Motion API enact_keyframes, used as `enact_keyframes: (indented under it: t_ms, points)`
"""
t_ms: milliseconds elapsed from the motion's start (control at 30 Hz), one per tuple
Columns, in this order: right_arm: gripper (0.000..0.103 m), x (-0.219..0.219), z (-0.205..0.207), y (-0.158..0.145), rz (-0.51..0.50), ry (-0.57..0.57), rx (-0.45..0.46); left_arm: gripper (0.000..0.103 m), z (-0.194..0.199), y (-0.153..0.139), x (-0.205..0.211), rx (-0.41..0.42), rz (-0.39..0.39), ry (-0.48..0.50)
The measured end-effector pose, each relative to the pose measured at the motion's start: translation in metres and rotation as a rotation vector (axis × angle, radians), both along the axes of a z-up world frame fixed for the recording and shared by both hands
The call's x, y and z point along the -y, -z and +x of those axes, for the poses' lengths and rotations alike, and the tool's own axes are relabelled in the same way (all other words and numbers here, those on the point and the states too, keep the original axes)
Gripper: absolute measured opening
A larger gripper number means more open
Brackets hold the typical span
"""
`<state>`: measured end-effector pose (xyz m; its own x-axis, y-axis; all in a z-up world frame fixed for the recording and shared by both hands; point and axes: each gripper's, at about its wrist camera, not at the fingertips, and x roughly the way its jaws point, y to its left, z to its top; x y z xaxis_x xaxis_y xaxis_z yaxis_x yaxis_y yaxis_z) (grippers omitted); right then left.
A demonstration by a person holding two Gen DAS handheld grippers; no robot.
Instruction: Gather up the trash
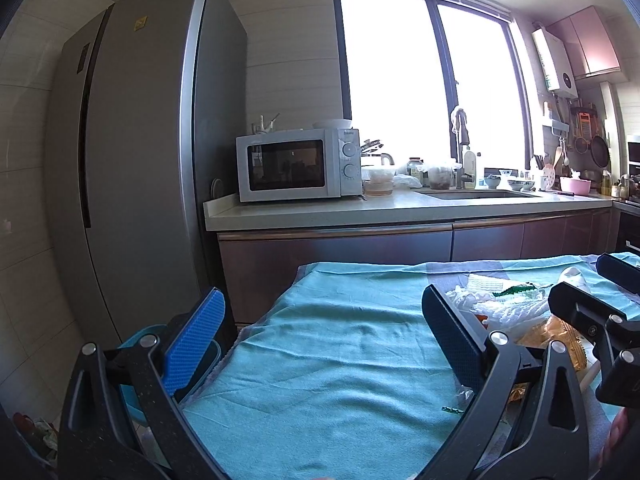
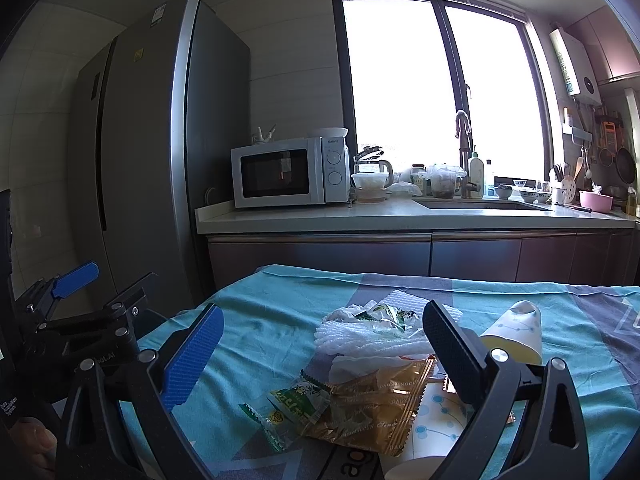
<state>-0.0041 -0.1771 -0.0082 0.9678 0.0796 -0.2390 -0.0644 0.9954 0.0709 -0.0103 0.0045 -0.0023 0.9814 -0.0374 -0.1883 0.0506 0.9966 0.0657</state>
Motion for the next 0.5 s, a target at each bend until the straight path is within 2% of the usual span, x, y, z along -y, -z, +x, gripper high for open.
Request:
enact_keyframes:
  t_ms: [333, 500]
  points:
    - [0.096, 0.002, 0.001, 0.003, 0.005, -0.005, -0.009, 0.097, 0.002, 0.005, 0.005, -0.011, 0.005, 0.014]
    - [0.096, 0.013, 0.010, 0.006, 0.006, 0.015, -0.056, 0.097, 0.014, 0.015, 0.008, -0.089, -0.005, 0.073]
